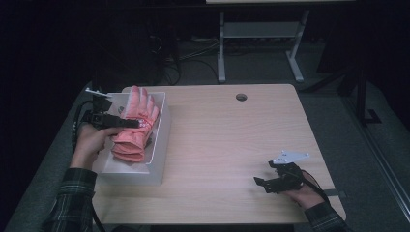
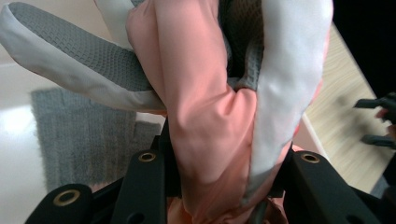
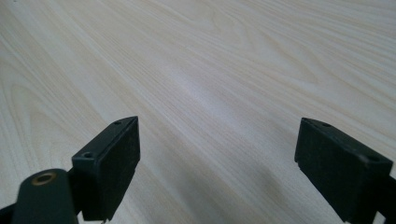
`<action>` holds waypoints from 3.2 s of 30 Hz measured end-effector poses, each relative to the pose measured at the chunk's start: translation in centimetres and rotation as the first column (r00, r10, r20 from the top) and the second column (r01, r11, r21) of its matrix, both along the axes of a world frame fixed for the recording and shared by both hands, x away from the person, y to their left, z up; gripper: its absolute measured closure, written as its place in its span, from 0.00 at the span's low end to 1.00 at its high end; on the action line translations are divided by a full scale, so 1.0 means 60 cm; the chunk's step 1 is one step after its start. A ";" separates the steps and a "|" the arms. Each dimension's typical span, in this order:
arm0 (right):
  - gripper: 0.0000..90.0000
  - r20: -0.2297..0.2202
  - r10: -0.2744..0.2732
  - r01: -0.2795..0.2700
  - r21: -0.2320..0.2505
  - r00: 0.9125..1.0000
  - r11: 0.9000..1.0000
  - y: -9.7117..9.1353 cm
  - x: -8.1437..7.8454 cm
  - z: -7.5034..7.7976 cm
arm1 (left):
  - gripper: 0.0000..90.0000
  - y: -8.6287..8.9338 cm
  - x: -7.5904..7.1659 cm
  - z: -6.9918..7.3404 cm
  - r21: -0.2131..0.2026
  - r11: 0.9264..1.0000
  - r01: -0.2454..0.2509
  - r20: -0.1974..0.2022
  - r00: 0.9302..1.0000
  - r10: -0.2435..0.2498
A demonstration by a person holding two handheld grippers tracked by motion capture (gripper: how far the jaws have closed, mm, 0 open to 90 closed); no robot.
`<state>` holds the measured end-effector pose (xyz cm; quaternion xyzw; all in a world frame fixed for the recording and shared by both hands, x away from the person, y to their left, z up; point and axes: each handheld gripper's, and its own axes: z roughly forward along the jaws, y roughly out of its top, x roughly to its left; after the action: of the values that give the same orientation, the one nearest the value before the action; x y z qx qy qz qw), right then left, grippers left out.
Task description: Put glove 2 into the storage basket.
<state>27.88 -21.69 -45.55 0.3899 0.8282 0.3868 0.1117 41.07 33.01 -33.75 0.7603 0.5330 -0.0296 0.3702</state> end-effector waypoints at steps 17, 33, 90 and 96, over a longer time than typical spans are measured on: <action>0.16 0.012 0.005 -0.005 0.022 1.000 1.000 -0.008 -0.001 0.002 | 0.64 -0.018 0.028 -0.100 0.021 1.000 0.011 -0.137 0.990 -0.008; 0.16 0.011 0.010 -0.010 0.014 1.000 1.000 -0.006 -0.008 0.004 | 0.19 -0.018 0.026 -0.095 0.056 0.998 -0.020 -0.075 0.997 0.024; 0.16 0.009 0.040 -0.040 0.010 0.999 0.999 0.000 -0.011 0.003 | 0.19 -0.356 -0.134 0.006 0.138 0.904 0.404 0.312 0.849 -0.427; 0.16 0.014 0.040 -0.040 0.006 0.999 0.999 0.002 -0.012 0.003 | 0.19 -0.377 -0.144 -0.038 0.144 0.887 0.439 0.299 0.835 -0.462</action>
<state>27.16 -21.57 -45.39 0.3709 0.8338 0.3943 0.1082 32.42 10.42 -36.03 0.8708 0.2712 0.0285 0.4090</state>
